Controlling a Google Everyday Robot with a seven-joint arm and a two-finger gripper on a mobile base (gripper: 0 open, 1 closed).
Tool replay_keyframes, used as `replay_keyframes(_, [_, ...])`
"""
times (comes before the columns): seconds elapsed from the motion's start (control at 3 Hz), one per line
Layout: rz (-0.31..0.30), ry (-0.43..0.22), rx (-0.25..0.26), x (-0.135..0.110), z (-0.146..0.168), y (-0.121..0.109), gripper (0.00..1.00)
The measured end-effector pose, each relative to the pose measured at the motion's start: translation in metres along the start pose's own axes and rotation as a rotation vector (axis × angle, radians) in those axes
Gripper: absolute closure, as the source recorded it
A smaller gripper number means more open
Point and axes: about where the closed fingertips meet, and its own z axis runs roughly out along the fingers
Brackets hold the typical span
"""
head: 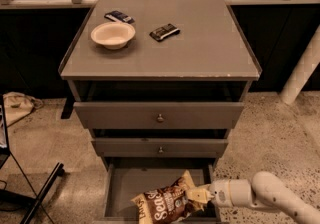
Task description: Pick brown chip bag from bottom drawer and place on counter
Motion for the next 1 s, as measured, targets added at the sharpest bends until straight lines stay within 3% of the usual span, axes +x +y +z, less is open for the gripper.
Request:
replay_keyframes(0.67, [-0.200,-0.107,0.042,-0.044,-0.067,0.095,1.00])
replay_keyframes(1.0, [-0.200,-0.107,0.042,-0.044,-0.067,0.095,1.00])
